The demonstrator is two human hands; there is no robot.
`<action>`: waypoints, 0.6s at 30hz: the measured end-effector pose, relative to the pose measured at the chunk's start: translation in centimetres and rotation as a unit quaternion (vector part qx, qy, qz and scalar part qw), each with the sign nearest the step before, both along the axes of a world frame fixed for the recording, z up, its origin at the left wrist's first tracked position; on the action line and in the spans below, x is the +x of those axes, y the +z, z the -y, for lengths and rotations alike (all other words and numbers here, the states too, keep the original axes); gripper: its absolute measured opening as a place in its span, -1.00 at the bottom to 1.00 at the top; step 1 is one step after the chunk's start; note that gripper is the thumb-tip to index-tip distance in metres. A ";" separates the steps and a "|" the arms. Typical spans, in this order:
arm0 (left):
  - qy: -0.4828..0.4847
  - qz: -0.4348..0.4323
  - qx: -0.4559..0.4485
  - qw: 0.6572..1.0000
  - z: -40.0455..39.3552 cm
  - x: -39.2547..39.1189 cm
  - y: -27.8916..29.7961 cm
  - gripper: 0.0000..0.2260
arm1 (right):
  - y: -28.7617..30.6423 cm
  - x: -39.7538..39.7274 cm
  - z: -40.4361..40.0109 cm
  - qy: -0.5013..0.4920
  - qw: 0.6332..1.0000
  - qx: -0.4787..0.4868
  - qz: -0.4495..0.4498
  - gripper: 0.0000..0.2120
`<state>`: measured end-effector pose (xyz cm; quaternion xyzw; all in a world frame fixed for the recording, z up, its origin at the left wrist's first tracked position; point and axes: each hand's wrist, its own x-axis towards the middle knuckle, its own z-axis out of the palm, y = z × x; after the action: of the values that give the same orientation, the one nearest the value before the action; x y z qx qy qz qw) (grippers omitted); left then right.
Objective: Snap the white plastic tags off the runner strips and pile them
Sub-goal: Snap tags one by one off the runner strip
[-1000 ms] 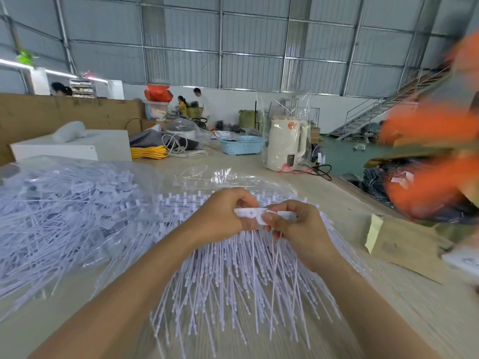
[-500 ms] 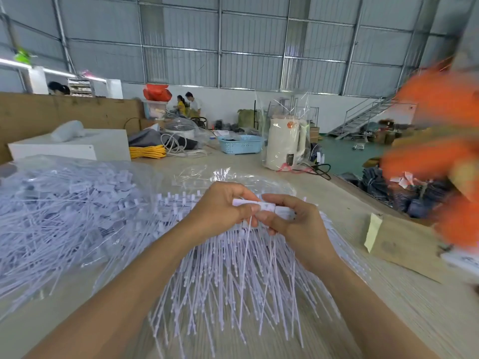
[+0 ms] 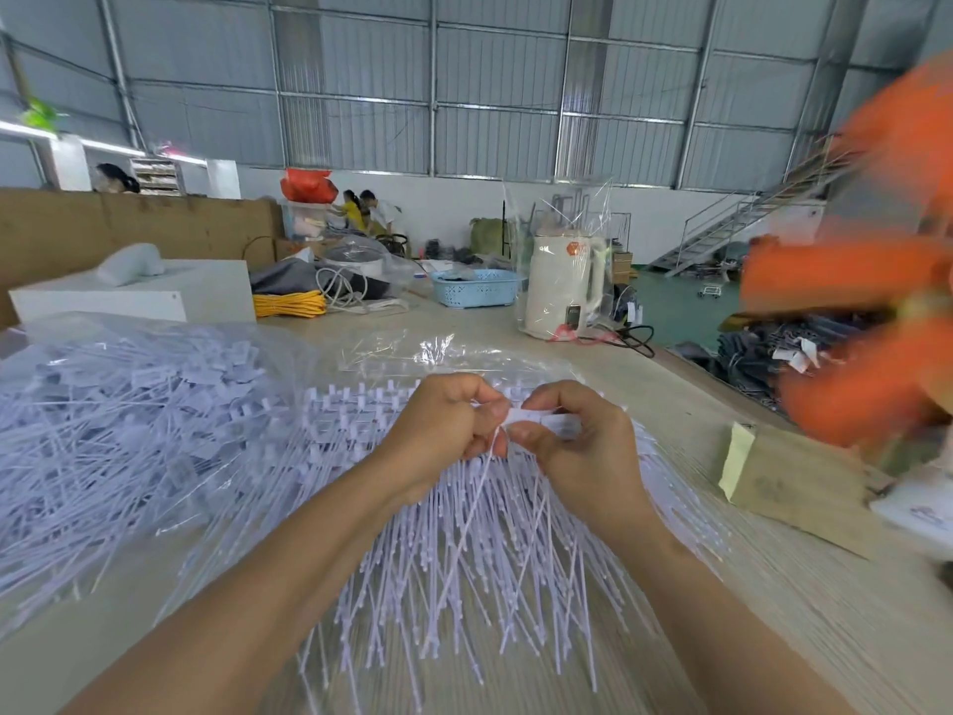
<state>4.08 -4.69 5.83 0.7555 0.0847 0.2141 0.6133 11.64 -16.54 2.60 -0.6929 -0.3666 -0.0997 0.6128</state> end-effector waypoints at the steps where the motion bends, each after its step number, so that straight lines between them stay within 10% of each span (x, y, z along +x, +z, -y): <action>1: 0.000 -0.012 -0.019 1.000 -0.1 0.0 0.1 -0.80 | -0.1 -0.2 0.0 -0.007 1.000 0.004 0.027 -0.79; 7: -0.047 -0.077 -0.121 0.989 -0.5 -0.3 0.8 -0.87 | 0.3 -0.1 0.1 -0.024 0.961 0.012 0.274 -0.85; 12: -0.016 -0.077 -0.092 0.993 -2.0 -1.1 1.5 -0.89 | 2.2 3.3 3.8 -0.098 0.981 0.131 -0.107 -0.87; 15: 0.019 -0.052 -0.093 0.994 -3.5 -1.6 1.2 -0.92 | 3.2 5.4 6.5 0.085 0.874 0.311 -0.364 -0.87; 18: 0.006 -0.020 -0.087 0.996 -2.8 -1.0 1.0 -0.92 | 3.1 5.1 5.6 0.222 0.803 0.376 -0.405 -0.97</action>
<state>3.09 -1.86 6.84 0.7028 0.1194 0.1945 0.6738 16.74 -22.15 5.70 -0.2853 -0.1621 0.1989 0.9235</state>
